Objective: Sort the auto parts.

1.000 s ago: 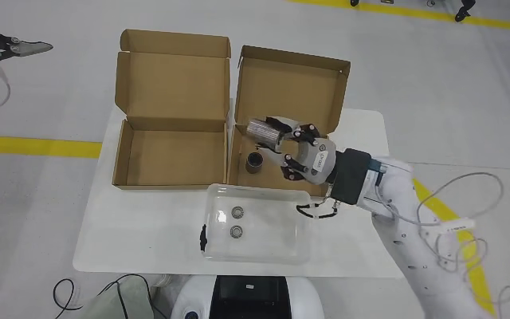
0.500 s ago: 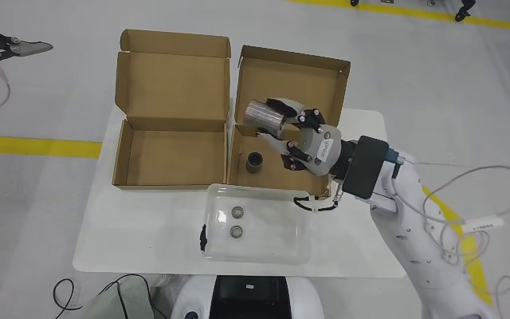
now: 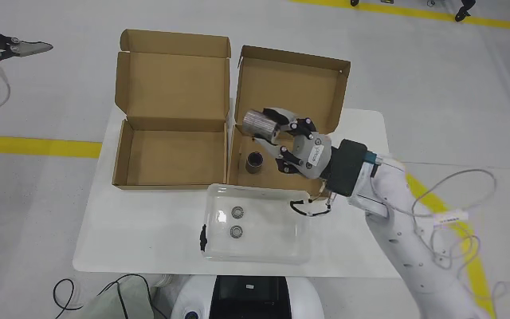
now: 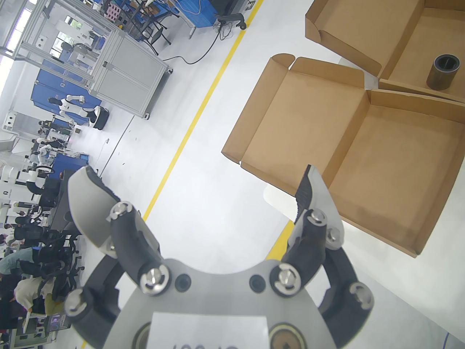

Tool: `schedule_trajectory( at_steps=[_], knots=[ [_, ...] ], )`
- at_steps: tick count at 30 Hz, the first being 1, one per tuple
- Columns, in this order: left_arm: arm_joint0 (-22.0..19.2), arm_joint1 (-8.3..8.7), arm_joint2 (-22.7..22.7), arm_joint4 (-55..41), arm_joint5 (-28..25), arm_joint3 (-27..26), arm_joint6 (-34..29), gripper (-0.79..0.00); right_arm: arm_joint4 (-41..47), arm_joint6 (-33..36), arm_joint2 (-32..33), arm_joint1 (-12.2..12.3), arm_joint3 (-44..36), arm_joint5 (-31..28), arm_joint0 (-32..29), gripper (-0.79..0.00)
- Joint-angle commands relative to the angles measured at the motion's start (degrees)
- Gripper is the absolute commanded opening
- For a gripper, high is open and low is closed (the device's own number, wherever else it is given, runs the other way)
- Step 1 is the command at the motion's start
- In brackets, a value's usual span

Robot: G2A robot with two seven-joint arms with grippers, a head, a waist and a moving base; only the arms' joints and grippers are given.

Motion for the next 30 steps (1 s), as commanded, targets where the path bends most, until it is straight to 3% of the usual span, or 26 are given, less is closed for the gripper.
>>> schedule_trajectory(
  at_steps=[1,18,30],
  knots=[
    [0.00,0.00,0.00,0.00,0.00,0.00,0.00,0.000,-0.05,0.24,0.14,0.05,0.44,0.02,-0.79,-0.785],
    [0.00,0.00,0.00,0.00,0.00,0.00,0.00,0.000,0.17,12.72,1.62,0.81,4.62,1.30,-7.10,-0.785],
    [0.00,0.00,0.00,0.00,0.00,0.00,0.00,0.000,3.61,31.75,-0.66,0.33,9.42,6.74,-5.36,-0.785]
  ],
)
